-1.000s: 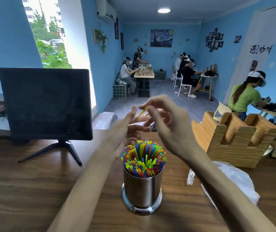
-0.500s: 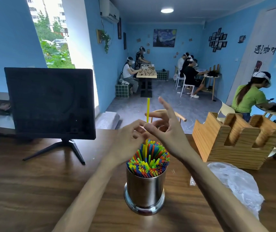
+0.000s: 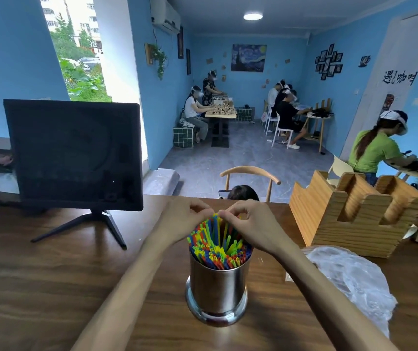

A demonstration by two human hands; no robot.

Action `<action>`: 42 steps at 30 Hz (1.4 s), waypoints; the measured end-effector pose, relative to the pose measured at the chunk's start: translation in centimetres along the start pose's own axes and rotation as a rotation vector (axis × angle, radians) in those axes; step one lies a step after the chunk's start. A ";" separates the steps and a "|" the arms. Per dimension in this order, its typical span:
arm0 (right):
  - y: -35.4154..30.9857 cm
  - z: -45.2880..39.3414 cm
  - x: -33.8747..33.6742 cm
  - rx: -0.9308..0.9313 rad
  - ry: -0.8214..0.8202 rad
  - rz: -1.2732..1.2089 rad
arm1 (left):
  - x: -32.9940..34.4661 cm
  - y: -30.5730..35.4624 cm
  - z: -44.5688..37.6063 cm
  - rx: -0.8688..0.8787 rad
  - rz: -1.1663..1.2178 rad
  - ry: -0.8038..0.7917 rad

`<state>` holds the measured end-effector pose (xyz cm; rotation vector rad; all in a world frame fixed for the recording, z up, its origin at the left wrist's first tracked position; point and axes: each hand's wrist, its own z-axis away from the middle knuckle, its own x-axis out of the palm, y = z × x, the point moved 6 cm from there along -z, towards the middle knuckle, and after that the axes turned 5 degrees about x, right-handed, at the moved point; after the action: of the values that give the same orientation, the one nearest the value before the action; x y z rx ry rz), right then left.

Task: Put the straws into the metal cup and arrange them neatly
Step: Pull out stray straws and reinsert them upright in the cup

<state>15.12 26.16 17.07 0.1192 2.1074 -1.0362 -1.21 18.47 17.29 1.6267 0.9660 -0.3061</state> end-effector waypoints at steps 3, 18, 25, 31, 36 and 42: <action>0.2 -1.4 -0.4 0.057 0.016 -0.066 | 0.2 -0.4 -0.2 -0.018 -0.010 0.005; 0.5 -4.8 1.5 0.119 -0.343 0.060 | -0.1 -1.4 -0.5 -0.103 0.090 0.019; -0.1 -4.9 1.4 -0.006 -0.205 0.132 | -0.6 -0.2 -0.4 0.006 0.034 0.058; -1.5 -4.7 -1.0 -0.040 -0.028 -0.033 | -2.1 2.3 -0.6 0.199 0.029 0.187; -2.0 -4.7 -2.2 0.081 -0.053 -0.369 | -1.7 2.8 -1.1 0.284 -0.033 0.152; -2.3 -4.2 -2.7 0.080 -0.045 -0.473 | -2.6 4.0 -0.7 0.267 0.212 0.283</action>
<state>13.59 28.25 21.94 -0.3781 2.1009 -1.3805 -0.16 18.05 21.96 2.0393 0.9825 -0.0608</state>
